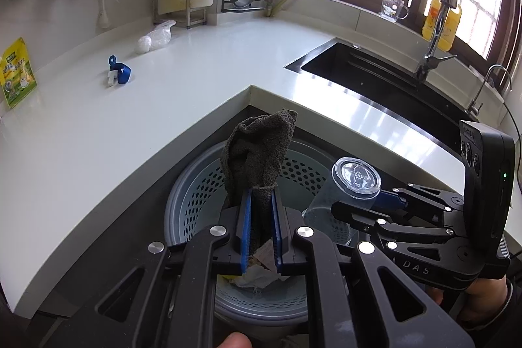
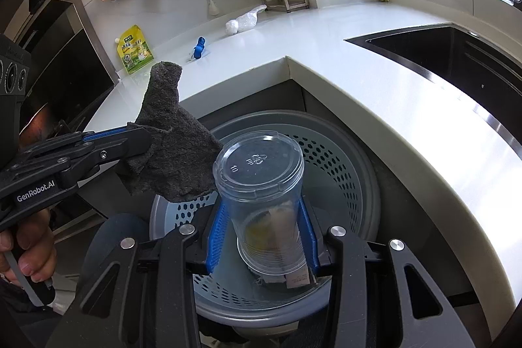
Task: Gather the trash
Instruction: 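Carry the cloth and cup over the grey bin and open both tools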
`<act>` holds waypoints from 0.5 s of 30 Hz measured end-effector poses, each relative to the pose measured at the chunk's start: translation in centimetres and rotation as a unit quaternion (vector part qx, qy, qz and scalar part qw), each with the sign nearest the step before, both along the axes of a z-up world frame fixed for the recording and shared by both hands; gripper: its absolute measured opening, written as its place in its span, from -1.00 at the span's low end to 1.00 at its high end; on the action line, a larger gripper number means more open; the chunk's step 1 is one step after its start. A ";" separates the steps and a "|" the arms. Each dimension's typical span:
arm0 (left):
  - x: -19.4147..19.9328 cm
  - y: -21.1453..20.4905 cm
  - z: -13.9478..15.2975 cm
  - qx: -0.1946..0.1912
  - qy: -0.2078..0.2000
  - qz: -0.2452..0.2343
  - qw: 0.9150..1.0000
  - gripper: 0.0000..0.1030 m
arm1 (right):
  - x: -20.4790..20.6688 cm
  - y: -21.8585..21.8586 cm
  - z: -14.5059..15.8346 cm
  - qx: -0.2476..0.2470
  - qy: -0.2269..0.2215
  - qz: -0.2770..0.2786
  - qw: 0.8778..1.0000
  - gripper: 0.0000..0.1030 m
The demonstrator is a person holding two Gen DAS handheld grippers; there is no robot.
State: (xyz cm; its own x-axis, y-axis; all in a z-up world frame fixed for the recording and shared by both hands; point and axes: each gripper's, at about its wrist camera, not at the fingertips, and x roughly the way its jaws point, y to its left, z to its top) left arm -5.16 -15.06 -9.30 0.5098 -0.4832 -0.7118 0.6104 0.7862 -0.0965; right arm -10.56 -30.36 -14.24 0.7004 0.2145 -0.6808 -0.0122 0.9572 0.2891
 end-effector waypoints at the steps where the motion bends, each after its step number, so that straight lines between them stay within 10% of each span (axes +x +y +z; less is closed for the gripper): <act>1: 0.0 0.0 0.0 0.000 0.000 0.000 1.000 -0.78 | 0.0 0.0 0.0 0.000 0.000 0.000 1.000 -0.26; 15: 0.1 0.0 -0.4 0.004 0.002 0.002 1.000 -0.78 | 0.1 -0.1 -0.4 0.001 0.006 0.004 1.000 -0.26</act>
State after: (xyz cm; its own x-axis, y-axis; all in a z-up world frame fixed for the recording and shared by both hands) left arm -5.04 -15.02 -9.67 0.5081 -0.4753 -0.7183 0.6076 0.7889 -0.0922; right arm -10.50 -30.42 -14.68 0.6910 0.2202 -0.6885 -0.0155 0.9568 0.2904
